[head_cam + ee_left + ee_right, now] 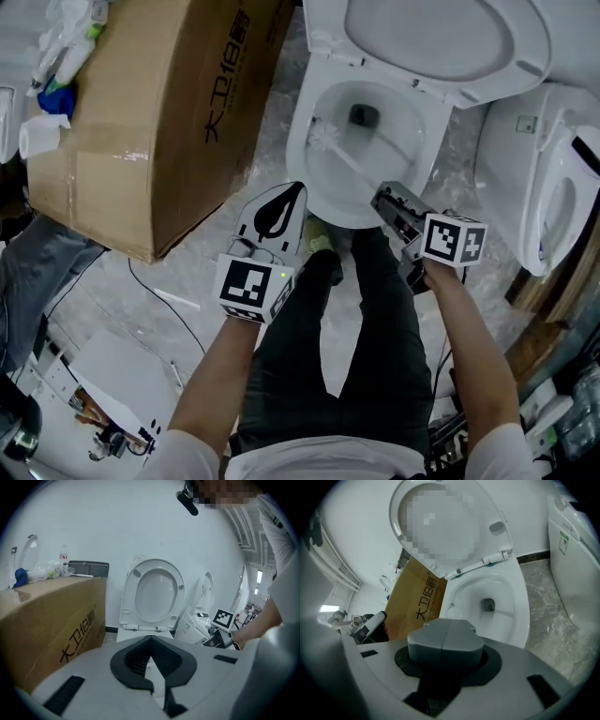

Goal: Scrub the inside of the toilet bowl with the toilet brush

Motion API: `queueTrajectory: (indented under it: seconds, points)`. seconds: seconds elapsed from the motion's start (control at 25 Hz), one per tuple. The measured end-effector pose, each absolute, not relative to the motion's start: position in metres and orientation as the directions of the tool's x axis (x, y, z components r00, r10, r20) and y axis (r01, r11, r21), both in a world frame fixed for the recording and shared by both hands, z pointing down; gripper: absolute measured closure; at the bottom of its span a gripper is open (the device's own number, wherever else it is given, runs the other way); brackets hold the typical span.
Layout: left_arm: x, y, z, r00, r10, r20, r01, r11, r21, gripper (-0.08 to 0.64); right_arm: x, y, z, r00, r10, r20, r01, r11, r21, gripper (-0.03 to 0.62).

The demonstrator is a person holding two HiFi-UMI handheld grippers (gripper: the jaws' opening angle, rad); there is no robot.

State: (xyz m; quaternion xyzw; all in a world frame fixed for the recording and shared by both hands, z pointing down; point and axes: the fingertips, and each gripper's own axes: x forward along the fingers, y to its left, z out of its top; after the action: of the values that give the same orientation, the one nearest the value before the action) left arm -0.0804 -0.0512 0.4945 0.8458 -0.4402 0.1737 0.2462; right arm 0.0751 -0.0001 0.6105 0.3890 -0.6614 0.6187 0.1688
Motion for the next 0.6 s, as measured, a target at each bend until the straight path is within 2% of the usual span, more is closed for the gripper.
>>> queueTrajectory:
  seconds: [0.4,0.6]
  points:
    - [-0.076,-0.044,0.500,0.543,-0.656,0.524,-0.837,-0.470,0.280,0.554,0.089,0.027,0.606,-0.674,-0.082,0.734,-0.739,0.105,-0.666,0.434]
    - [-0.069,-0.042,0.500,0.537,-0.657,0.529,-0.842,-0.457,0.287,0.554,0.105,0.036,0.600,-0.638,0.054,0.768,-0.735,0.257,-0.628,0.434]
